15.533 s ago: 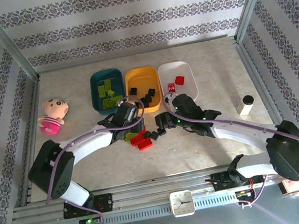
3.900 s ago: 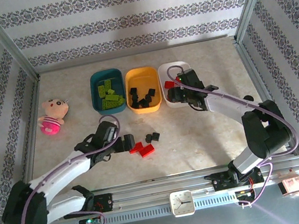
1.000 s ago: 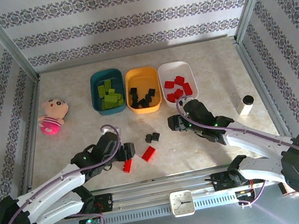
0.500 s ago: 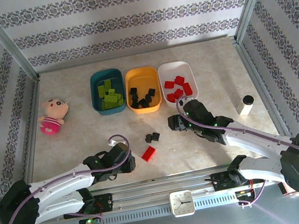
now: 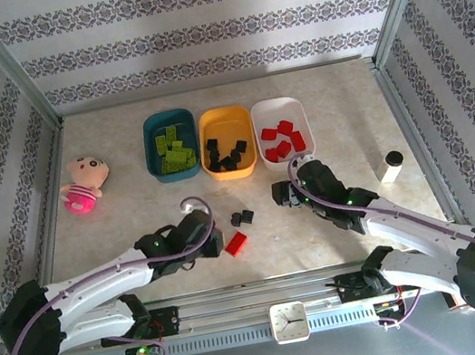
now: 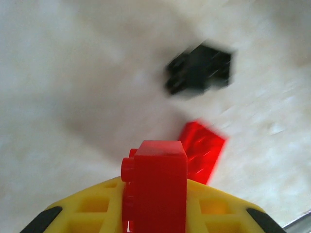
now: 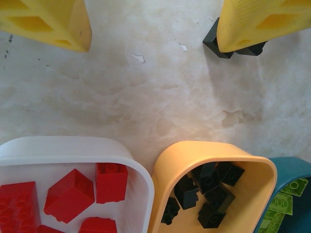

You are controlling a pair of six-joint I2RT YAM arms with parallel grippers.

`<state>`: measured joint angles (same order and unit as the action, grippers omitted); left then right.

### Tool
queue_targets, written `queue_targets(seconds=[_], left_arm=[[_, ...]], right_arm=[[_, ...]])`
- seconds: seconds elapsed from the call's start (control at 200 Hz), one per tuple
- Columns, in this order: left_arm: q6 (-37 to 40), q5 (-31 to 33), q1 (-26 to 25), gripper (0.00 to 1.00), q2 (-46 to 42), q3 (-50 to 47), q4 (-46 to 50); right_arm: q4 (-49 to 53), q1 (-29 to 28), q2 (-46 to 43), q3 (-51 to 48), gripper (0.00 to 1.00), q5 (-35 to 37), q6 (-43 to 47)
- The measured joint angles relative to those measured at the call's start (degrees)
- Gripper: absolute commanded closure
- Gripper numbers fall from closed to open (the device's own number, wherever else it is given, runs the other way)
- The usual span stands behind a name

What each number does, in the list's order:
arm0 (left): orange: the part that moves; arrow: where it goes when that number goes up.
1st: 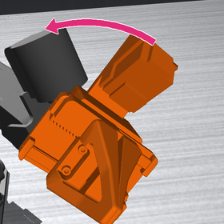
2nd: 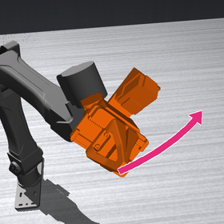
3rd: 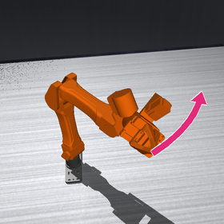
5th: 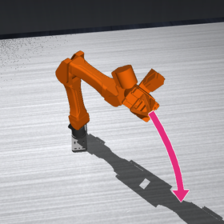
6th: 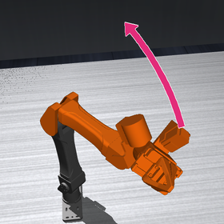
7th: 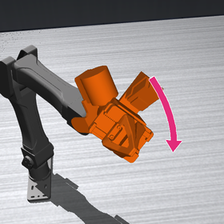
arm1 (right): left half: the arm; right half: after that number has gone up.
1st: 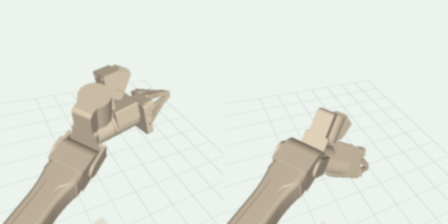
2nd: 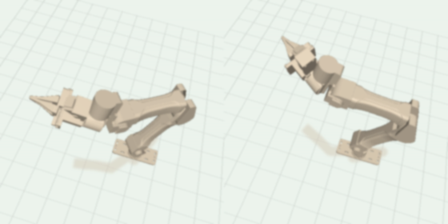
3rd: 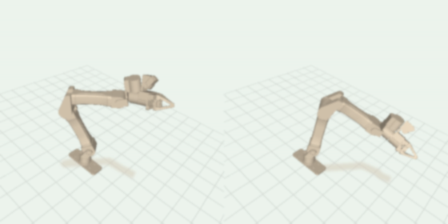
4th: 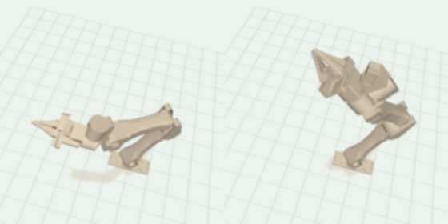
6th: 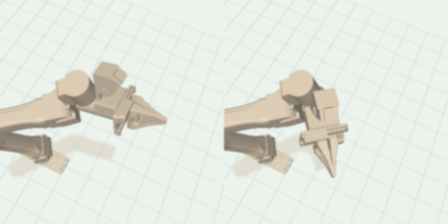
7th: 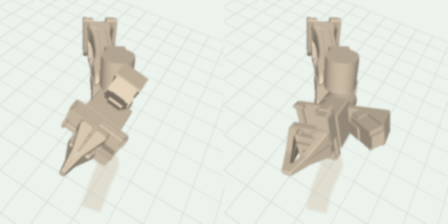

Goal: Sort the legos into containers by color
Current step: Pick up the lego from the middle-left of the table, then place the lego in the container, then pick up the lego from the center of the table.

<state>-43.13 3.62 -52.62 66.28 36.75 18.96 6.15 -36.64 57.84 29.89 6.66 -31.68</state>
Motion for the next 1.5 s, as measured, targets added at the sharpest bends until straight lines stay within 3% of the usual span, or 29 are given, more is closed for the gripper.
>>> queue_targets(seconds=[0.125,0.3,0.555,0.67,0.834,0.964,1.119,1.224,1.499], left_arm=[[4.31,-1.33,4.04,0.86,8.66,10.80,-1.62],[9.53,-5.16,9.99,0.87,27.45,30.25,-4.26],[14.62,-8.17,11.45,0.85,50.51,62.10,-1.64],[15.19,-8.98,12.15,0.79,58.25,72.61,0.81],[15.30,-10.62,13.53,0.58,66.73,81.22,3.32],[14.47,-11.78,14.10,0.39,68.87,81.99,4.44],[13.97,-12.90,14.12,0.31,65.72,79.08,3.30],[13.84,-13.03,14.12,0.28,56.57,69.02,0.20],[11.82,-10.99,14.12,0.16,22.64,34.64,-13.11]], right_arm=[[0.11,0.00,-1.16,-1.22,0.31,0.20,-0.15],[0.83,0.00,-2.60,-2.45,0.31,0.26,-0.81],[1.33,0.00,-5.11,-4.13,0.31,0.46,-1.22],[1.79,0.02,-5.92,-4.72,0.31,0.46,-1.25],[1.81,0.02,-6.32,-4.94,0.30,0.44,-1.22],[1.79,0.02,-6.38,-4.94,0.30,0.42,-1.22],[1.73,0.02,-6.34,-4.94,0.30,-0.11,-1.20],[1.16,0.00,-5.29,-4.94,0.31,-1.38,-1.16],[-0.26,-3.76,3.39,-3.23,0.31,-5.49,-0.15]])
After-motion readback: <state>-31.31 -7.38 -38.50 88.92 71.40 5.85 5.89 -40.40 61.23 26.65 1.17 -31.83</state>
